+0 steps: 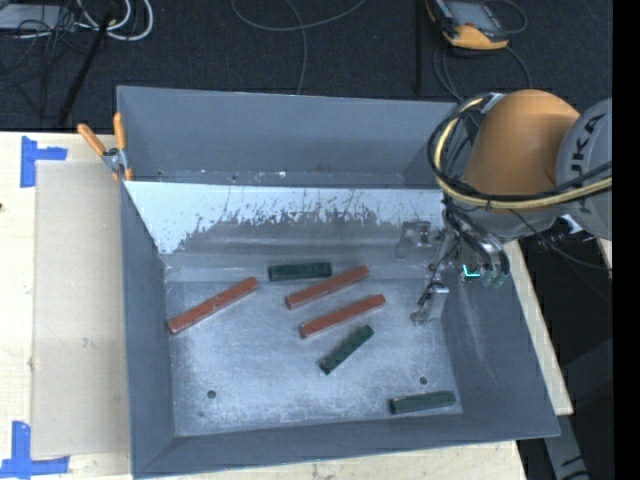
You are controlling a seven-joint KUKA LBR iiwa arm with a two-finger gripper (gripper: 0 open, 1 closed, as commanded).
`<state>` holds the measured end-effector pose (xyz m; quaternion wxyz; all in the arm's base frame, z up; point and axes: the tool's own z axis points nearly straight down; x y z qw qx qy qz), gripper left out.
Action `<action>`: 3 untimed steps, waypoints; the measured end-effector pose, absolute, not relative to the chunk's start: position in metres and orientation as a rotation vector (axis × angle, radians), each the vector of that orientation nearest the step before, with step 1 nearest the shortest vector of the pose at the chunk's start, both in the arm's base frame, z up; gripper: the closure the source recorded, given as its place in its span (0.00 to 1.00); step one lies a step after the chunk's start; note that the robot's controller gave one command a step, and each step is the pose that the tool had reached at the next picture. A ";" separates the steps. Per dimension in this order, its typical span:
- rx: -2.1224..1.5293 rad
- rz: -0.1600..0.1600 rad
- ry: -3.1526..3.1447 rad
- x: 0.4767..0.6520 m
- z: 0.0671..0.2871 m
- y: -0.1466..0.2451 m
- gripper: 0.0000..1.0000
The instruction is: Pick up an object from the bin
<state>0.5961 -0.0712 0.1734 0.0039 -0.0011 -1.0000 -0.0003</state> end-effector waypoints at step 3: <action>0.749 -0.002 -3.055 0.551 0.070 0.045 0.00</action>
Offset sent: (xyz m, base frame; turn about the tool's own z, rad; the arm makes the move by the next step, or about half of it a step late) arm -0.0507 0.0401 -0.1026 -0.0935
